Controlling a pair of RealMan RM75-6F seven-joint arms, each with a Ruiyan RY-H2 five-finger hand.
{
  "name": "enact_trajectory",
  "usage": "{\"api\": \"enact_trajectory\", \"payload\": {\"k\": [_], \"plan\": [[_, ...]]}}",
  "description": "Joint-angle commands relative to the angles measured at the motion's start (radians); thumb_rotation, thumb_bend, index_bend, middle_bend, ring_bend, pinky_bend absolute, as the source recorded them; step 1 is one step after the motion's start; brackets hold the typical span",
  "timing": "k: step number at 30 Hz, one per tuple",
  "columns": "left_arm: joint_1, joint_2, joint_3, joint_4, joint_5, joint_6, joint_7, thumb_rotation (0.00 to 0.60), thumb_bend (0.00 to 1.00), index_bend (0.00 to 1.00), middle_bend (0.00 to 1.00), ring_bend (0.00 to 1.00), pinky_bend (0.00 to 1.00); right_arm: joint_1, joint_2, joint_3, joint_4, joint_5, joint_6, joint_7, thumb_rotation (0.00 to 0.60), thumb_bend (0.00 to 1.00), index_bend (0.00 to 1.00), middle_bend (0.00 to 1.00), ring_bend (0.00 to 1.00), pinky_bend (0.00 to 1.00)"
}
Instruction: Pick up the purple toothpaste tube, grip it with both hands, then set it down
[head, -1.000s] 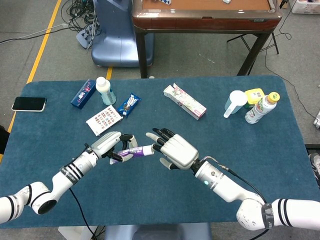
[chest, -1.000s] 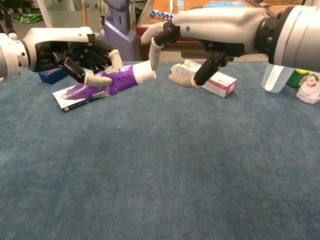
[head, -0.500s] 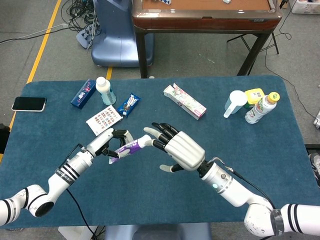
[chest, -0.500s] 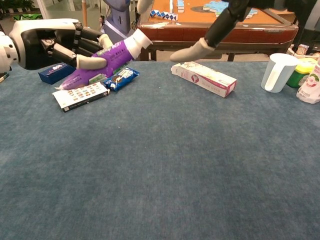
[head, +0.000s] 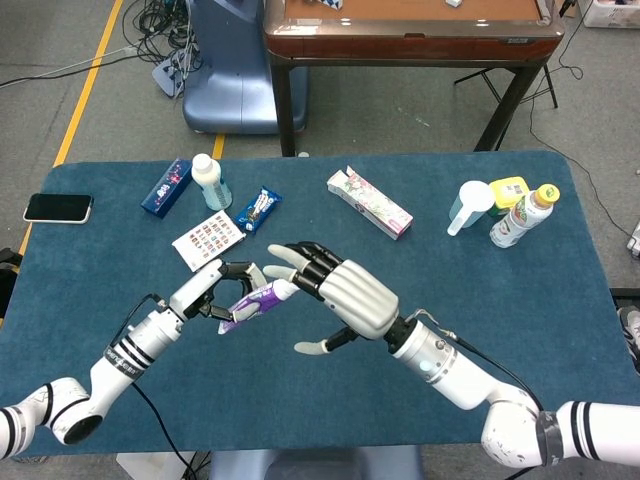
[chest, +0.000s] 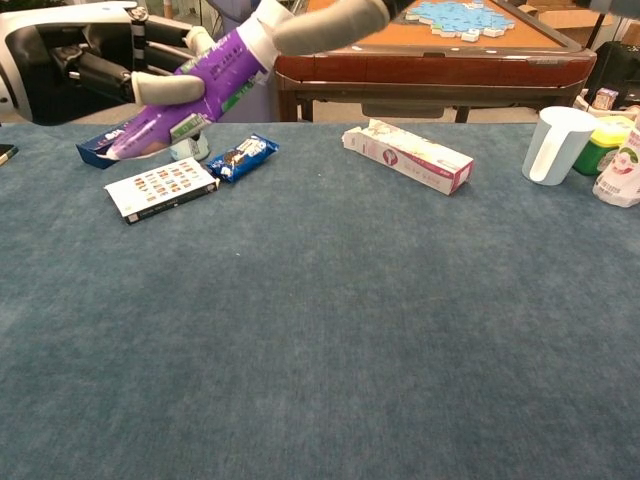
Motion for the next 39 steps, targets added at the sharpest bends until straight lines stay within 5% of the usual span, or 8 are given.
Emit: {"api": "enact_trajectory", "payload": {"k": [1,39], "plan": [[-0.001,-0.010,0.000,-0.002,0.008,0.011,-0.016,0.600,0.44,0.62,0.82,0.60,0.44,0.024,-0.004,0.024,0.007,0.003,-0.019,0.064,0.499,0.00,0.00,0.00,0.00,0.00],[-0.030,-0.060,-0.034,-0.035,-0.033,0.033,-0.068,0.600,0.44,0.63,0.82,0.60,0.44,0.117,-0.133,0.062,0.133,0.080,-0.058,0.160,0.490,0.00,0.00,0.00,0.00,0.00]]}}
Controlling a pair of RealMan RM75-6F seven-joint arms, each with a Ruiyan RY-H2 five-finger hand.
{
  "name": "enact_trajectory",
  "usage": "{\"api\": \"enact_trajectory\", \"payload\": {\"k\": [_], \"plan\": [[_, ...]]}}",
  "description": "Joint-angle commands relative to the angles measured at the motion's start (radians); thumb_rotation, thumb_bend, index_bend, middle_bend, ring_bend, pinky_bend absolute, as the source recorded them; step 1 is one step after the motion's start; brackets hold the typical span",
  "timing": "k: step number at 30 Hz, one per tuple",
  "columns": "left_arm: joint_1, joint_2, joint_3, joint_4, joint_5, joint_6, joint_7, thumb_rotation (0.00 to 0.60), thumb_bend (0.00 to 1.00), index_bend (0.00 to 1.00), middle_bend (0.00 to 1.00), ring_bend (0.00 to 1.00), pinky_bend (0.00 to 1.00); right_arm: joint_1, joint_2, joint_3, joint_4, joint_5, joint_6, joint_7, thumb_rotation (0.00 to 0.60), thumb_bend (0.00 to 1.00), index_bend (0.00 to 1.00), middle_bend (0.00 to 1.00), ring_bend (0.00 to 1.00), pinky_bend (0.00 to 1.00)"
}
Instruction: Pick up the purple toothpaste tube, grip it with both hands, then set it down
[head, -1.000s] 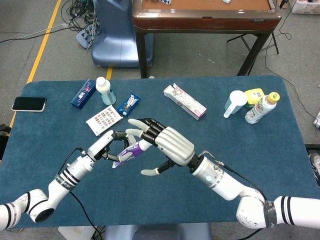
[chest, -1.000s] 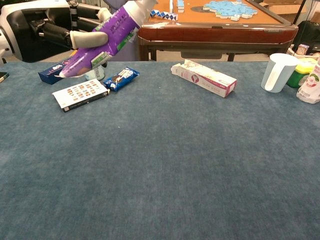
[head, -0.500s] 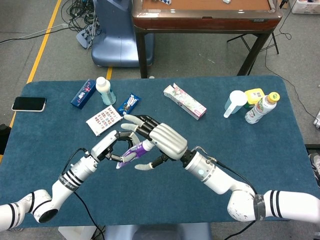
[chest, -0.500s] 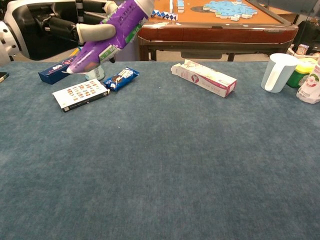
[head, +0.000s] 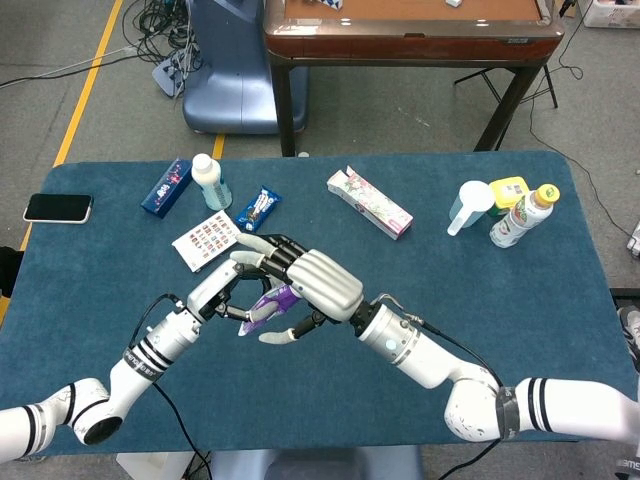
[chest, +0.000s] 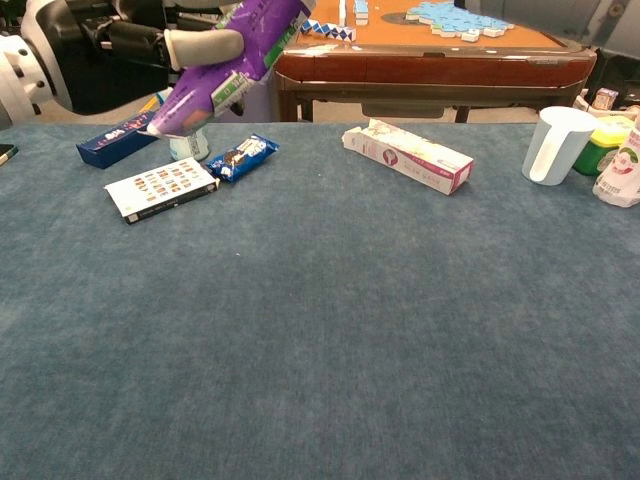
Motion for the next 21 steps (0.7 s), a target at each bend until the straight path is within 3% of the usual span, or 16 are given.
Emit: {"api": "enact_trajectory", "payload": {"k": [1,21], "plan": [[-0.002,0.000,-0.004,-0.004,-0.006,-0.003,-0.007,0.600,0.44,0.63,0.82,0.60,0.44,0.002,-0.007,0.002,0.004,0.002,0.005,-0.002,0.490,0.00,0.00,0.00,0.00,0.00],[0.000,-0.001,-0.019,-0.008,-0.023,-0.006,-0.027,0.600,0.44,0.63,0.82,0.60,0.44,0.012,-0.037,-0.009,0.012,0.007,0.009,-0.016,0.490,0.00,0.00,0.00,0.00,0.00]]}}
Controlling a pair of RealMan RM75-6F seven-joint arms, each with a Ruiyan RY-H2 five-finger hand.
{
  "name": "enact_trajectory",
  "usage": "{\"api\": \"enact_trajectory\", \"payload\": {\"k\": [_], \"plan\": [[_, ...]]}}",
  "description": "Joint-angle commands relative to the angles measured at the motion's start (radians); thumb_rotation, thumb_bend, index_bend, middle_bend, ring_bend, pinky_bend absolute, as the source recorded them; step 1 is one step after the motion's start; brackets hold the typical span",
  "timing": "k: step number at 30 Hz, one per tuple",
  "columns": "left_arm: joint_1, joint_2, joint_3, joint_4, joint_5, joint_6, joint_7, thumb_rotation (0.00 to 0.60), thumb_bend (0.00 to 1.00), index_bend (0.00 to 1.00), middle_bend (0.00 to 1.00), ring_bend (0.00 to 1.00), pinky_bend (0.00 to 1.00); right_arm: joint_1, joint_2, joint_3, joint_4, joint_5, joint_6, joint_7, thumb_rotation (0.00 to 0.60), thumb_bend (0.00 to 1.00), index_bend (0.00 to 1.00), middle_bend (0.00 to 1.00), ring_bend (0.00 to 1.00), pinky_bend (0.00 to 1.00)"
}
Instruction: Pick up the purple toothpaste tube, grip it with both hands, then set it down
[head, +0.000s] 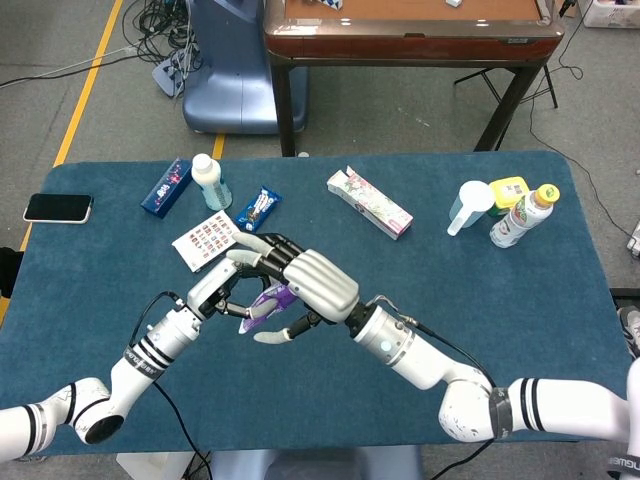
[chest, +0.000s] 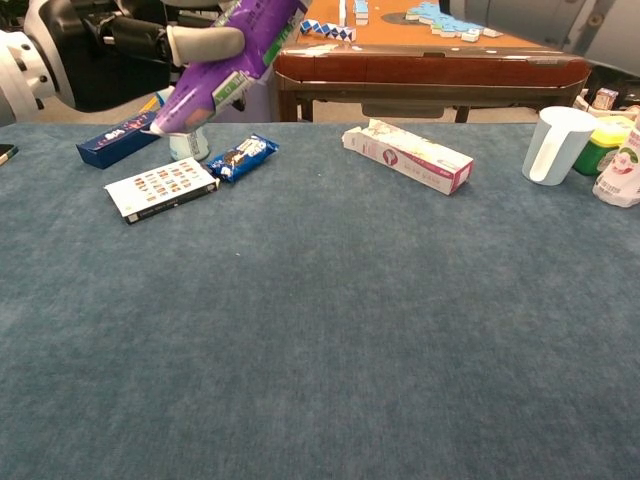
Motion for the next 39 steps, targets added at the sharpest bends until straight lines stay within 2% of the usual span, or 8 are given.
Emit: {"api": "enact_trajectory", "payload": {"k": [1,19,33,39], "plan": [[0.000,0.000,-0.002,0.000,-0.003,0.000,-0.002,0.600,0.44,0.63,0.82,0.60,0.44,0.001,-0.003,-0.001,0.001,0.003,-0.001,-0.001,0.490,0.00,0.00,0.00,0.00,0.00],[0.001,0.008,-0.003,0.008,0.001,-0.012,-0.034,0.600,0.44,0.63,0.82,0.60,0.44,-0.014,-0.001,-0.003,-0.006,-0.018,0.032,0.008,0.490,0.00,0.00,0.00,0.00,0.00],[0.000,0.038,0.074,0.077,0.074,-0.044,0.082,0.600,0.44,0.62,0.82,0.59,0.44,-0.099,0.180,-0.003,-0.067,-0.079,0.095,0.058,0.490,0.00,0.00,0.00,0.00,0.00],[-0.012,0.036,0.125,0.156,0.148,-0.051,0.213,0.600,0.44,0.63,0.81,0.59,0.44,-0.136,0.248,-0.031,-0.074,-0.090,0.097,0.029,0.491,0.00,0.00,0.00,0.00,0.00]]}}
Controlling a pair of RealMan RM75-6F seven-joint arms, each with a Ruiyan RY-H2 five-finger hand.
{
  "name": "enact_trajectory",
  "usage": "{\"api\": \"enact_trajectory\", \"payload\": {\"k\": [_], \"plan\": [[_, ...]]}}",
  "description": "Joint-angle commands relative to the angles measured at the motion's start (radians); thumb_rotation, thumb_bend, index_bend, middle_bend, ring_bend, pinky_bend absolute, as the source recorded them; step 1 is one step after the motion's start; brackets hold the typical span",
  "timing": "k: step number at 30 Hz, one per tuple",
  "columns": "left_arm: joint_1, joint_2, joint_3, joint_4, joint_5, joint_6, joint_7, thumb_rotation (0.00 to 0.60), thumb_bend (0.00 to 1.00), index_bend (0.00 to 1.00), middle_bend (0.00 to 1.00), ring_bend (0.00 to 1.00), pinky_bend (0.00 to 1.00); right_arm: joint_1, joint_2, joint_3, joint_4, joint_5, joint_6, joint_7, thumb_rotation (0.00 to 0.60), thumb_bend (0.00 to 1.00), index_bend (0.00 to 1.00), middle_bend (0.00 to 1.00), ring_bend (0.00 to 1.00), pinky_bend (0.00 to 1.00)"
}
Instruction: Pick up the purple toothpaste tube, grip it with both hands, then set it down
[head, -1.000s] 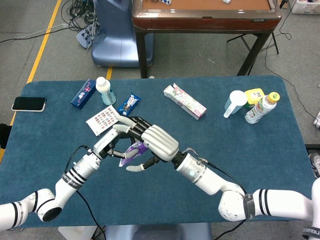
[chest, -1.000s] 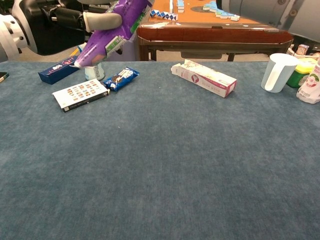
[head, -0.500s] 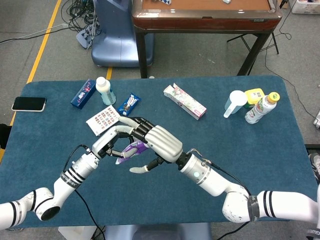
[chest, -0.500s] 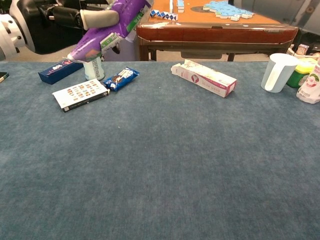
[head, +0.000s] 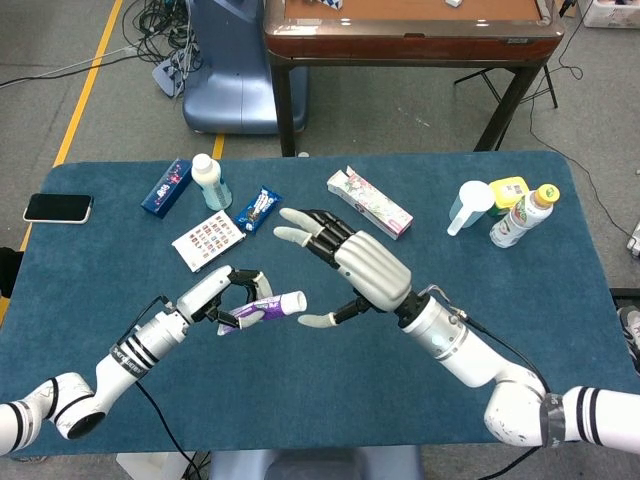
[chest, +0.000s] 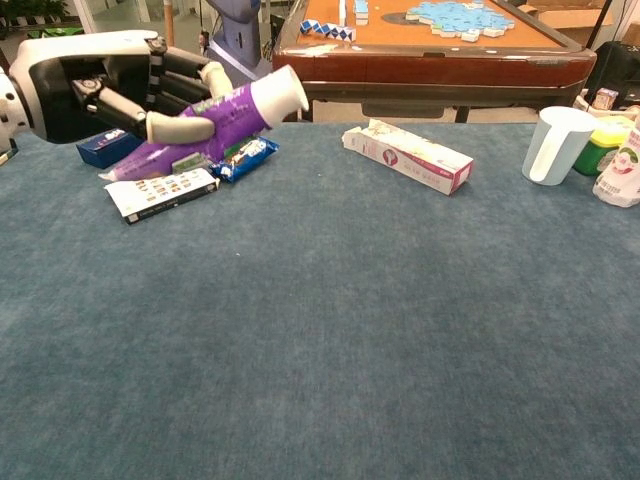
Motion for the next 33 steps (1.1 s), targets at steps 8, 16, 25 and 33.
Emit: {"api": "enact_trajectory", "payload": {"k": [8,16,25,33], "plan": [[0.001,-0.085,0.089,0.214,0.111,0.028,0.312,0.600,0.44,0.60,0.79,0.57,0.44,-0.076,0.086,-0.067,0.003,-0.023,0.014,-0.038,0.490,0.00,0.00,0.00,0.00,0.00],[0.010,-0.190,0.134,0.377,0.123,0.031,0.402,0.600,0.44,0.60,0.78,0.57,0.44,-0.134,0.115,-0.111,0.032,-0.022,0.033,-0.032,0.490,0.00,0.00,0.00,0.00,0.00],[0.012,-0.258,0.162,0.501,0.108,0.017,0.430,0.600,0.44,0.53,0.73,0.51,0.44,-0.181,0.139,-0.134,0.066,-0.019,0.050,-0.012,0.491,0.00,0.00,0.00,0.00,0.00],[0.020,-0.224,0.181,0.464,0.083,-0.003,0.444,0.600,0.44,0.29,0.42,0.29,0.36,-0.216,0.147,-0.147,0.099,-0.009,0.062,0.004,0.491,0.00,0.00,0.00,0.00,0.00]]}}
